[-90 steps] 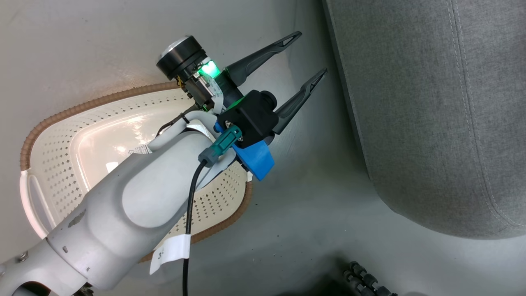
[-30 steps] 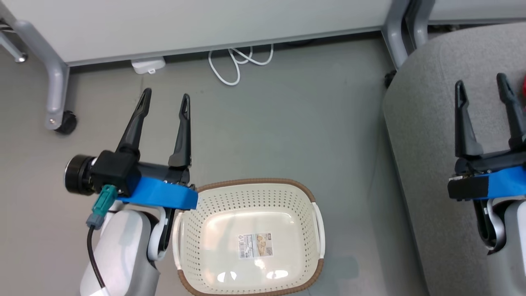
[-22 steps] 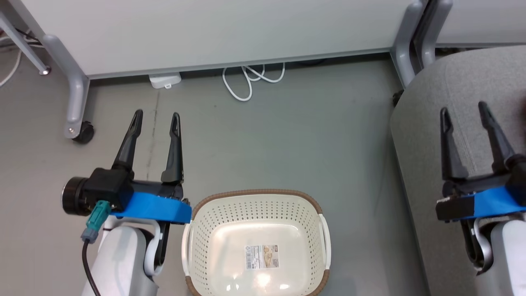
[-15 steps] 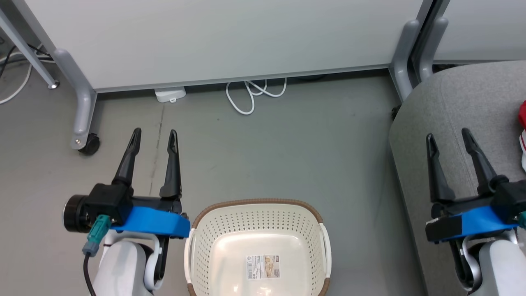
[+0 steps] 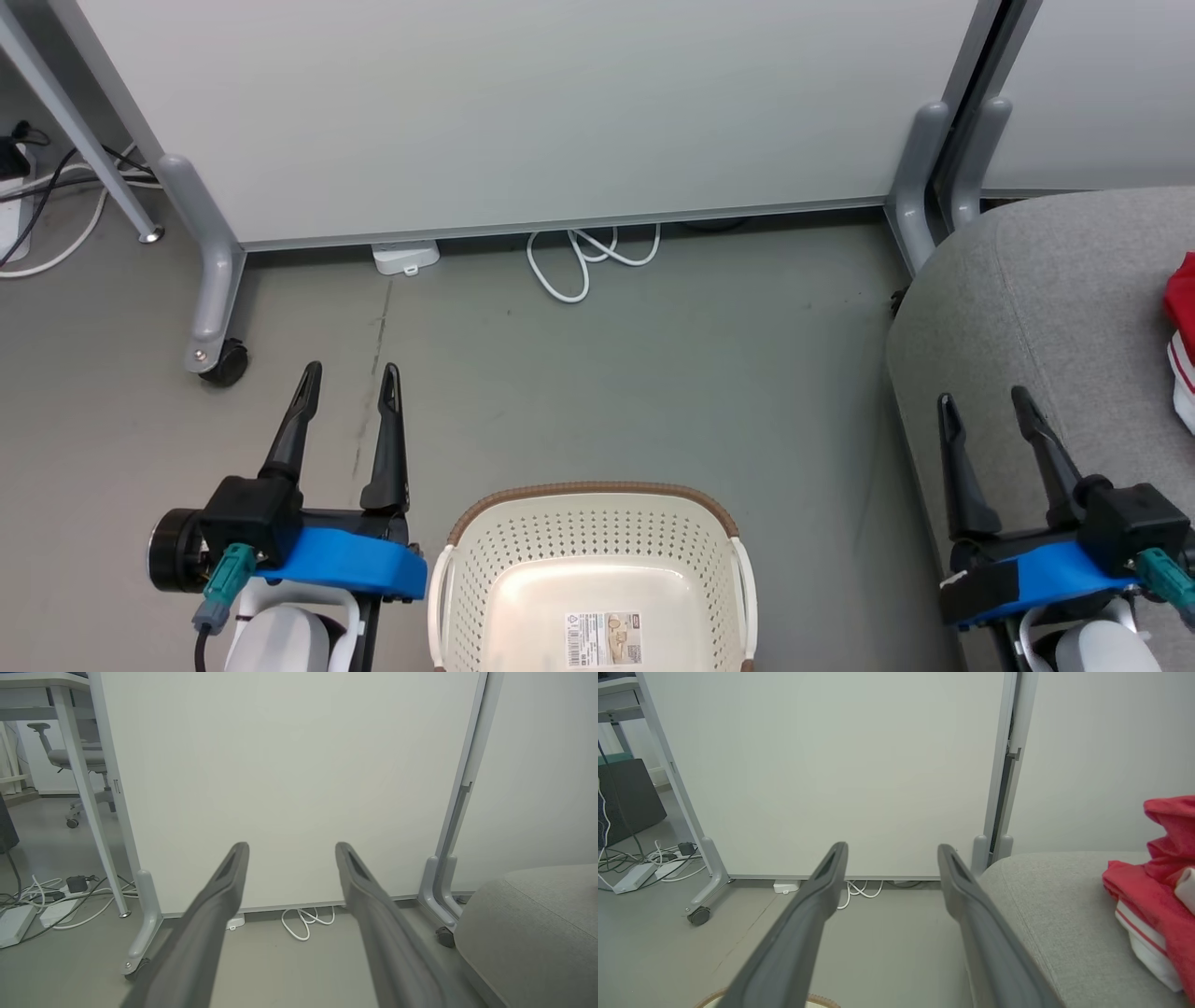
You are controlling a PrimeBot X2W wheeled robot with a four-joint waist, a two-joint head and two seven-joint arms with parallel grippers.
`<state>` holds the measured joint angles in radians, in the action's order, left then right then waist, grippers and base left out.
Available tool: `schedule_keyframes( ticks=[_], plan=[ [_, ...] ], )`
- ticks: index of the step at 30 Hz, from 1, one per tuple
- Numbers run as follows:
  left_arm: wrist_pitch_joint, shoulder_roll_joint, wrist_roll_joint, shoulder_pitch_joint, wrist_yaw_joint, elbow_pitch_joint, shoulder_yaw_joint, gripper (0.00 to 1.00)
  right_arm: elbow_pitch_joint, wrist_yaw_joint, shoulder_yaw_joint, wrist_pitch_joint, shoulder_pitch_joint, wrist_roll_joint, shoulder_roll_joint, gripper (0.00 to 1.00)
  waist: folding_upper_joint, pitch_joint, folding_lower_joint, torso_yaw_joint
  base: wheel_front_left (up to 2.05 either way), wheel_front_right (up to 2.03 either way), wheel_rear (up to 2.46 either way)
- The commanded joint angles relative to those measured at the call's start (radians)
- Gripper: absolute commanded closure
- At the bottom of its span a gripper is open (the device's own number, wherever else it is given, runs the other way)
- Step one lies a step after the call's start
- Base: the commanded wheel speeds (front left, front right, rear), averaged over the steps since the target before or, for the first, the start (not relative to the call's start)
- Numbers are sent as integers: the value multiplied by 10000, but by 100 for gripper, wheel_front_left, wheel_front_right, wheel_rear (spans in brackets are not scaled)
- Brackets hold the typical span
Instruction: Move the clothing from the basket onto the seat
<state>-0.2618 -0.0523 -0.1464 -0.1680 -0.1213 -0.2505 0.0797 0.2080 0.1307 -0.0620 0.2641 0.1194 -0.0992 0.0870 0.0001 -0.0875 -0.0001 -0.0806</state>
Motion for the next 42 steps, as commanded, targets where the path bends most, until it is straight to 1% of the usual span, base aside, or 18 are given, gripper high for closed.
schedule_keyframes(
  ticks=[1, 21, 22, 26, 42],
  plan=[
    [-45, 18, 91, 146, -48, -20, -44, 0, 66, 1, 57, 4, -200, -58, -83, 0, -1, 79, 1, 14, 0, 0, 0],
    [-45, 23, -102, 441, -91, -259, 86, 0, 435, 1, 176, 4, -619, -213, -342, 0, -1, 376, 1, 6, 0, 0, 0],
    [0, 10, -107, 387, -75, -261, 46, 100, 410, 0, 182, 0, -481, -165, -314, 100, -1, 376, 1, 6, 0, 0, 0],
    [56, 12, -188, 666, -75, -542, 42, 100, 750, 0, 179, -34, -537, -233, -332, 100, -1, 380, 1, 8, 0, 0, 0],
    [691, -130, -3404, 637, -73, -412, -201, 100, 655, 0, 18, -837, -429, -3374, -337, 100, -1, 440, 1, 112, 0, 0, 0]
  ],
)
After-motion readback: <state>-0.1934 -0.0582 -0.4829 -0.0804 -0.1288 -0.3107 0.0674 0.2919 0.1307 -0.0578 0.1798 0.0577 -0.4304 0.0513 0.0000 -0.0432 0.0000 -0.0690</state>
